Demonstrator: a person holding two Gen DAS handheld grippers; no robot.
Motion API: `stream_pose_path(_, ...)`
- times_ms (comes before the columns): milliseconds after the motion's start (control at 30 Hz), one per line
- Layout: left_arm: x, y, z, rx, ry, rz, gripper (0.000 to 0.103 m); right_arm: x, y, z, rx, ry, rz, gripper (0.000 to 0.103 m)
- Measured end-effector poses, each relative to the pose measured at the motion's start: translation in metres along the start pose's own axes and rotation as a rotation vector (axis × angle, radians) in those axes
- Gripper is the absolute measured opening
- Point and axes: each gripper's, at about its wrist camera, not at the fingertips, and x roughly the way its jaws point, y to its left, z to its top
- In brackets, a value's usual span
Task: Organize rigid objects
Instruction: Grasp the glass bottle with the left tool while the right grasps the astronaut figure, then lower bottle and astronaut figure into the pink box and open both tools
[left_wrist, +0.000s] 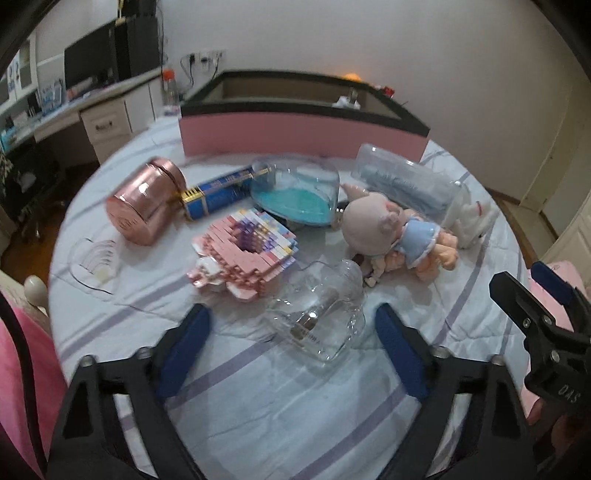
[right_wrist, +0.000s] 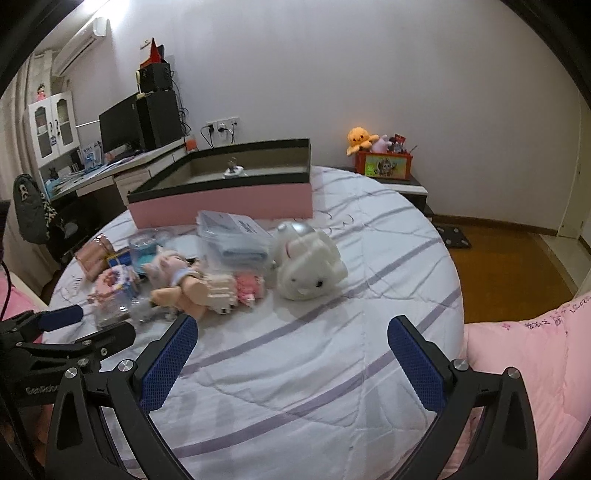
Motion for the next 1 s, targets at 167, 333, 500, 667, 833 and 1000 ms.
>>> stream_pose_path(167,-0.002,-0.002,0.002,0.014,-0.022,0.007,0.057,0.011,-0.008,0.003,0.009,0.018,-0.007,0.103)
stream_pose_path(333,-0.014,0.009,0.000,0.011,-0.031,0.007,0.052,0.021,-0.013,0.015,0.005,0.013,-0.033,0.103)
stream_pose_path(500,-0.029,0.011,0.004,0.016,-0.069,-0.017,0.052,0.046,-0.017,0.033,-0.017,0.050,-0.080,0.103)
stream_pose_path(667,-0.033,0.018,0.016,-0.006,-0.087,-0.045,0.052,0.073,-0.015,0.047,-0.044,0.120,-0.038,0.103)
stream_pose_path(833,-0.033,0.013,0.023,0.006,-0.092,-0.054,0.052,0.093,-0.016,0.052,-0.040,0.180,0.046,0.056)
stream_pose_path(1000,-0.035,0.005,0.033,0.033,-0.100,-0.092,0.052,0.086,-0.015,0.050,-0.041,0.159,0.102,0.056)
